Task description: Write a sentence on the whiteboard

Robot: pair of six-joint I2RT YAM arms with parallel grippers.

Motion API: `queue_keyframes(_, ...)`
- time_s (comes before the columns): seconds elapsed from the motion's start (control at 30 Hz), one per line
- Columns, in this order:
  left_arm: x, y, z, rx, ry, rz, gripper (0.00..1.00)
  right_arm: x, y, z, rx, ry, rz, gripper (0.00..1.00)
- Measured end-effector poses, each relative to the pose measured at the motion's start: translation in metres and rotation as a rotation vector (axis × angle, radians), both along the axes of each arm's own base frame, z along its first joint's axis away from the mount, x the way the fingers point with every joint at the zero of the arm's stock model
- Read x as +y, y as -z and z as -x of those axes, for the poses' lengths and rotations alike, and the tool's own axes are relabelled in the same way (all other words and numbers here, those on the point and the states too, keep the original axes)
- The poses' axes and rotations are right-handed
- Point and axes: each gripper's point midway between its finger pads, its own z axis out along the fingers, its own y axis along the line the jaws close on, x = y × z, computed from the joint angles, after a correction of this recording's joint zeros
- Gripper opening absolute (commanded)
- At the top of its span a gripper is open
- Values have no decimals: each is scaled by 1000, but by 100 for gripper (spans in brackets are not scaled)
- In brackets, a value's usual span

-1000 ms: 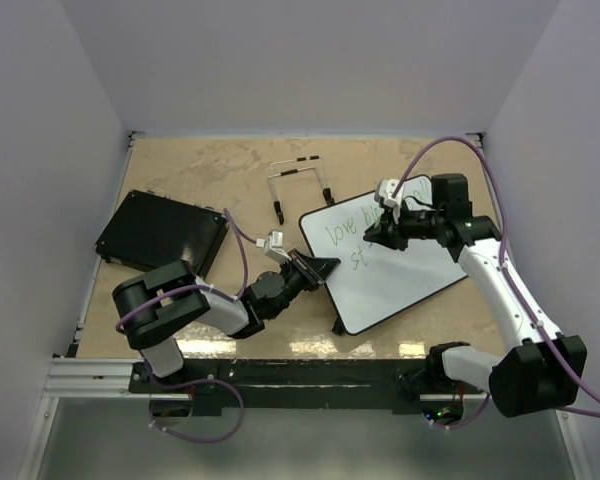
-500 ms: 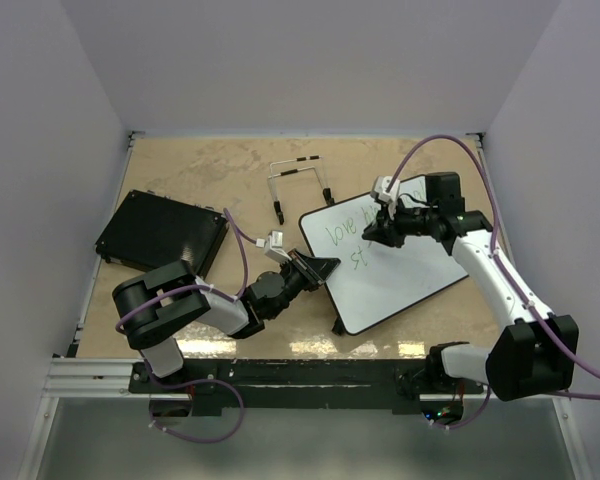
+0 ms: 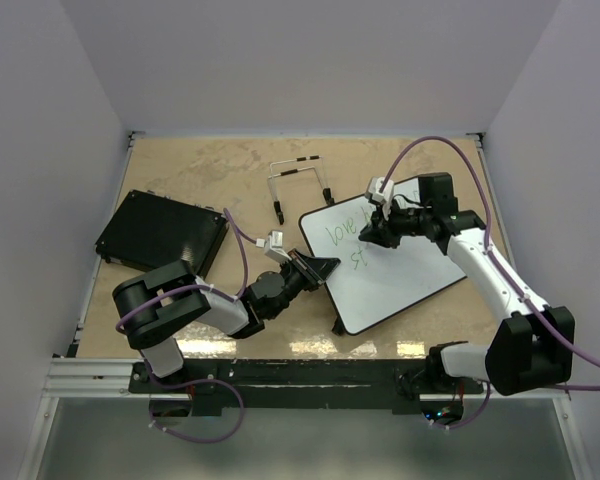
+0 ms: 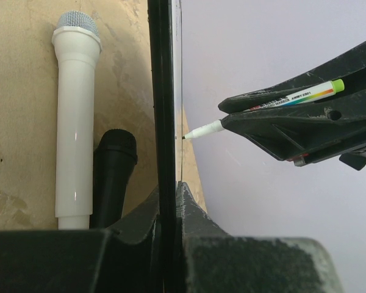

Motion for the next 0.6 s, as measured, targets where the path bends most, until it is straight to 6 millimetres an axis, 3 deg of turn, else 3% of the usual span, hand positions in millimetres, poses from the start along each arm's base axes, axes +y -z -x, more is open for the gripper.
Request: queue_keyframes(0.6, 0, 3, -1, 16, -3, 6, 0, -2, 12, 6, 17, -24, 36, 0)
